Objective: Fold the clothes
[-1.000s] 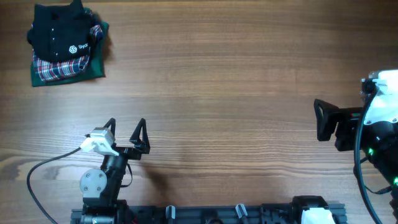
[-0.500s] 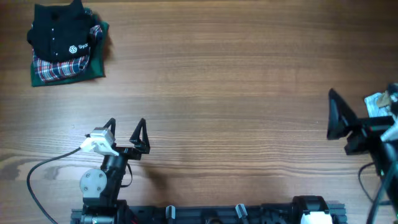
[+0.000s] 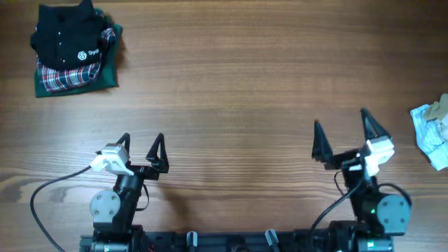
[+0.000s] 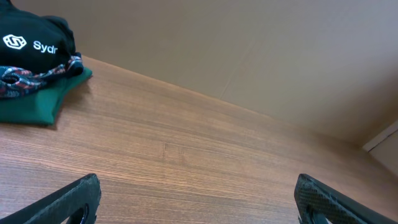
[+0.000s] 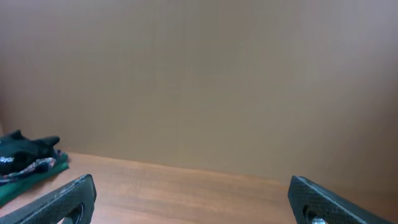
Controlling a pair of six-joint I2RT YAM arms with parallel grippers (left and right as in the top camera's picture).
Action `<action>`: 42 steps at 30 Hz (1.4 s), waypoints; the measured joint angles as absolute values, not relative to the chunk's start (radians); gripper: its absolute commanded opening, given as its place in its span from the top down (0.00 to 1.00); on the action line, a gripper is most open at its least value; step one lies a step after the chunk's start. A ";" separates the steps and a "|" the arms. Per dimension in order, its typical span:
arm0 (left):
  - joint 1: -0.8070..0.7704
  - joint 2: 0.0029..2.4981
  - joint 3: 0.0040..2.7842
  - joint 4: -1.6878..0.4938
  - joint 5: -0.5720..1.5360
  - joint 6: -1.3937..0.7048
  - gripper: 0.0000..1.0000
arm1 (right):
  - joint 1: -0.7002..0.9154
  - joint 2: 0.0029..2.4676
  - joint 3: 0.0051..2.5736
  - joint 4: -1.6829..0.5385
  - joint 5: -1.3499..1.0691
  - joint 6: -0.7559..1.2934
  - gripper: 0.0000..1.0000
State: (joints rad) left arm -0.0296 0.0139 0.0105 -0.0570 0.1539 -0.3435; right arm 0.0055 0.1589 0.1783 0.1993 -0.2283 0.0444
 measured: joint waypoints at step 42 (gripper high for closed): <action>-0.030 0.014 0.010 -0.057 0.154 -0.344 0.00 | 0.006 0.015 0.006 0.014 -0.216 0.048 0.00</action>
State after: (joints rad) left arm -0.0296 0.0135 0.0105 -0.0570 0.1539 -0.3435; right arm 0.0055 0.0154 0.0063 0.0143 -0.2161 0.0483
